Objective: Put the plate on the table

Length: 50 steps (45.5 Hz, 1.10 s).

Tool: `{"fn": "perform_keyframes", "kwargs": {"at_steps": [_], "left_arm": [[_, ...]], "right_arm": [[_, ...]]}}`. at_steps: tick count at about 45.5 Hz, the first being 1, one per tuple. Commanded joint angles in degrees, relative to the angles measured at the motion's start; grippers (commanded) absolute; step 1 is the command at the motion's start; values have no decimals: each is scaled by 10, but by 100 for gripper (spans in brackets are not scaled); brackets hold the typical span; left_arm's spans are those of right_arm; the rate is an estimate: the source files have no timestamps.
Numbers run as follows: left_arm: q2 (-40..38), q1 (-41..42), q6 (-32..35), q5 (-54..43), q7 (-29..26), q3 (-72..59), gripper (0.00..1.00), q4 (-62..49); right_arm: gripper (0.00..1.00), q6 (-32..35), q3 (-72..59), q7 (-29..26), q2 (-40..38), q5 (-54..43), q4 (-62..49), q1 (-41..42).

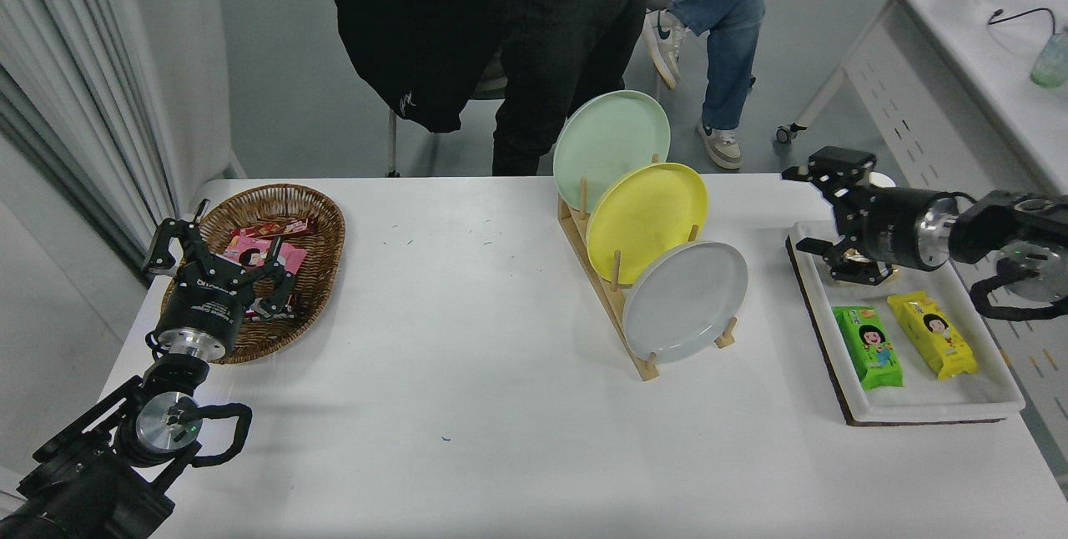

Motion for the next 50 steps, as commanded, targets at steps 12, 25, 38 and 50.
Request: {"fn": "perform_keyframes", "kwargs": {"at_steps": [12, 25, 38, 50], "left_arm": [[0, 0, 0, -1, 0, 0, 98, 0], [0, 0, 0, 0, 0, 0, 98, 0], [0, 0, 0, 0, 0, 0, 98, 0], [0, 0, 0, -1, 0, 0, 98, 0]], "right_arm": [[99, -11, -10, -62, -13, 47, 96, 16], [99, -109, -9, -73, 26, 84, 84, 27], [99, -105, 4, -71, 42, 82, 37, 39], [99, -55, 9, -71, 73, 84, -7, 30]]}}
